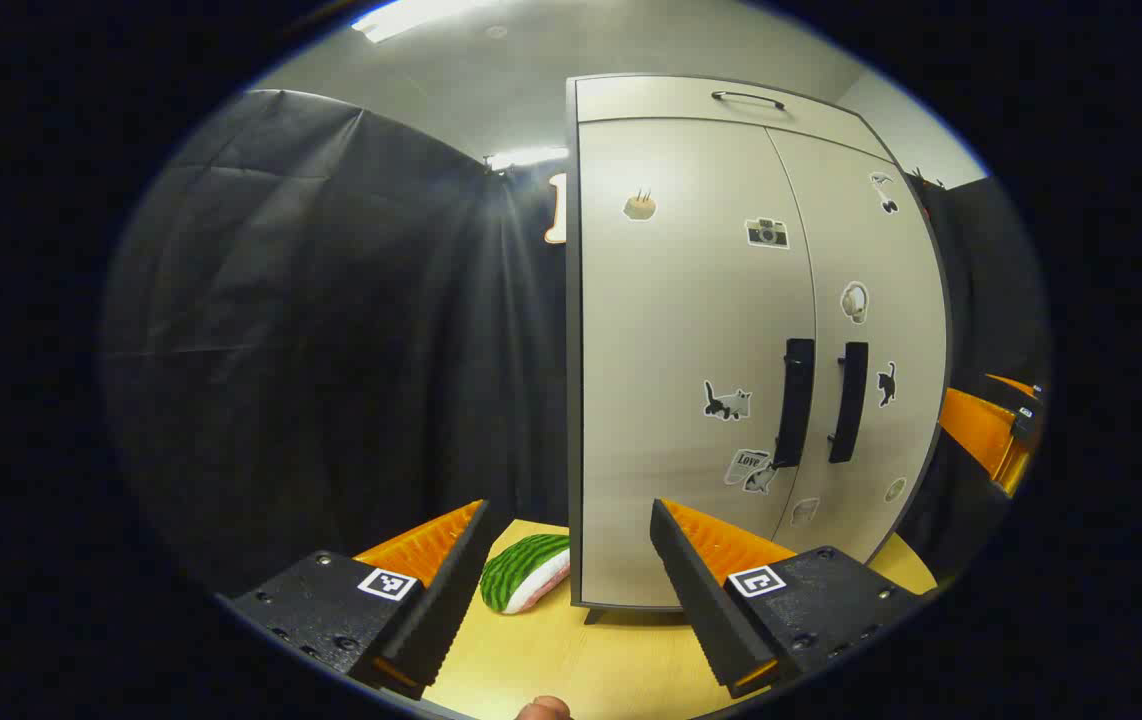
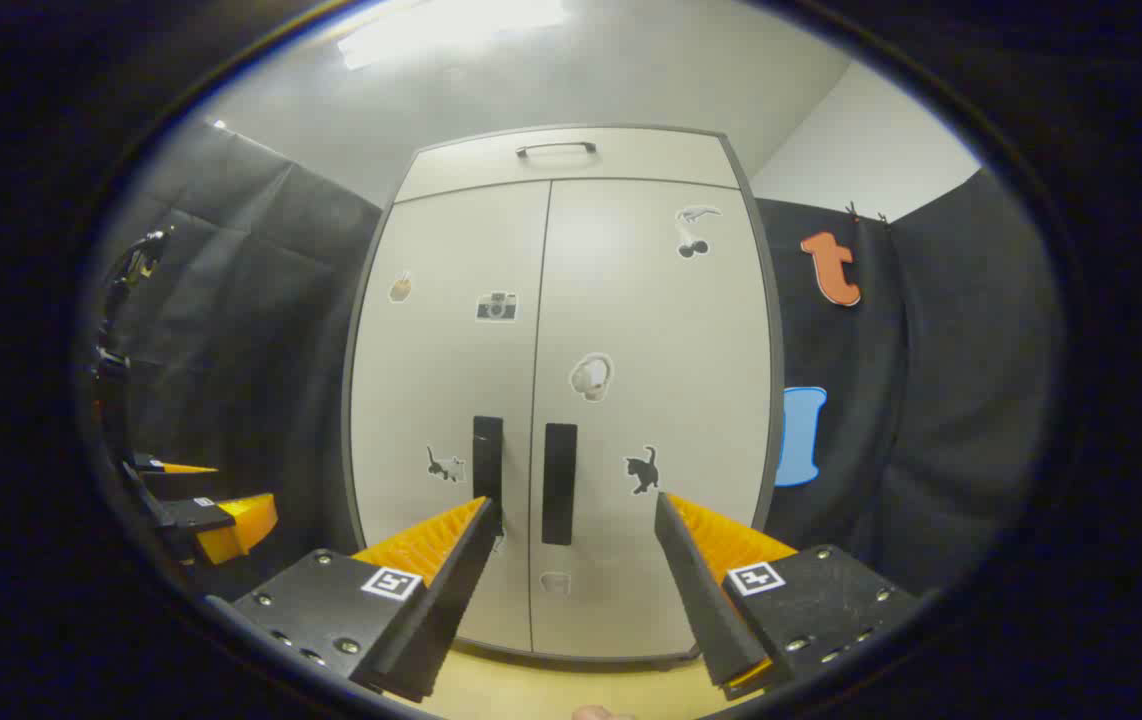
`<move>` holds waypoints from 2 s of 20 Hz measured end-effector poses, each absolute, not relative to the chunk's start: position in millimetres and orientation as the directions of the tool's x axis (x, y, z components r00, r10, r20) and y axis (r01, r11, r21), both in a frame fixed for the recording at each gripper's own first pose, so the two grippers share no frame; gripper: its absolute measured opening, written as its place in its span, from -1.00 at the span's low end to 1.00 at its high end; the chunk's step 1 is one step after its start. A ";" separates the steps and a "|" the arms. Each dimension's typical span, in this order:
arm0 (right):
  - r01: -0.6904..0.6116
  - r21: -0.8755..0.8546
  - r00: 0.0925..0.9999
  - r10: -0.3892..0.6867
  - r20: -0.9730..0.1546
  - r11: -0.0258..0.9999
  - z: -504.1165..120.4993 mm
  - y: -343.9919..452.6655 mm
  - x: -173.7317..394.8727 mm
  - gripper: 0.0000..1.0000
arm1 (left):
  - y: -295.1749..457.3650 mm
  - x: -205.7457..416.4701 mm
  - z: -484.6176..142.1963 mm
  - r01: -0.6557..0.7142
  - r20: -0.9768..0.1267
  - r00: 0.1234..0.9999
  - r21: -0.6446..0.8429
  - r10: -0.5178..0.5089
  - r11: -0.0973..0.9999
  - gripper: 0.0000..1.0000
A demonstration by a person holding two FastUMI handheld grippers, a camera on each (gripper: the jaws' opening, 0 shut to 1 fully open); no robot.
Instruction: Open the right door of the double-door shoe cabinet with the right hand, and open the left door with the left hand.
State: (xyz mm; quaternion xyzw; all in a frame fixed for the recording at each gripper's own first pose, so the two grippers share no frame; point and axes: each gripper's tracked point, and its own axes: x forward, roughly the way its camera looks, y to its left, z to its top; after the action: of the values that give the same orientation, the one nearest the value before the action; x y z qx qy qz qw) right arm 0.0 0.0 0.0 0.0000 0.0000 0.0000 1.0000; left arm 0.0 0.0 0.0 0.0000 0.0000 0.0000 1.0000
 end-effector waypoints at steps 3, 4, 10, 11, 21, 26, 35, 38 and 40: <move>0.046 0.005 0.999 -0.046 -0.001 0.999 1.1 13.9 6.6 0.86 | 22.8 11.0 -0.2 0.023 -0.009 1.000 0.009 -0.023 1.000 0.93; 0.042 0.022 0.999 -0.042 -0.010 0.999 -0.5 21.8 11.4 0.91 | 32.1 16.5 1.6 0.018 -0.005 1.000 0.011 -0.018 1.000 0.94; 0.095 0.040 0.995 -0.093 -0.042 0.995 -20.5 27.8 27.4 0.92 | 45.2 40.7 2.4 0.029 0.003 1.000 -0.021 -0.029 0.999 0.97; 0.109 0.037 0.993 -0.108 -0.043 0.993 -23.1 25.0 30.5 0.86 | 43.8 44.8 2.4 0.038 0.006 0.999 -0.014 -0.037 0.999 0.98; 0.203 0.041 0.978 -0.201 -0.049 0.978 -30.4 -9.2 52.3 0.87 | -2.8 78.1 9.5 0.150 0.034 0.988 -0.032 -0.149 0.988 0.97; 0.181 0.040 0.983 -0.179 -0.042 0.983 -33.0 -7.2 76.5 0.87 | -6.8 84.4 4.8 0.149 0.017 0.989 -0.018 -0.149 0.989 0.96; 0.115 0.053 0.991 -0.111 -0.077 0.992 -51.4 6.9 125.7 0.89 | 12.1 85.7 3.3 0.074 0.007 0.997 -0.018 -0.074 0.997 0.96; 0.140 0.027 0.987 -0.137 -0.090 0.990 -59.0 1.0 140.6 0.67 | 11.6 85.5 2.2 0.063 0.002 0.998 -0.019 -0.063 0.998 0.97; 0.136 0.023 0.984 -0.133 -0.114 0.990 -66.2 2.0 147.3 0.45 | 11.7 84.1 2.6 0.054 0.000 0.999 -0.015 -0.054 0.998 0.97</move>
State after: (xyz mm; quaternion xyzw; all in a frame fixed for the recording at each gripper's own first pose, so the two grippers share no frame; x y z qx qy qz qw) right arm 147.3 2.0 -66.2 0.0155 0.0564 -0.0676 0.9960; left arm 84.1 11.7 2.6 -0.0075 0.0000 -0.0271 0.9996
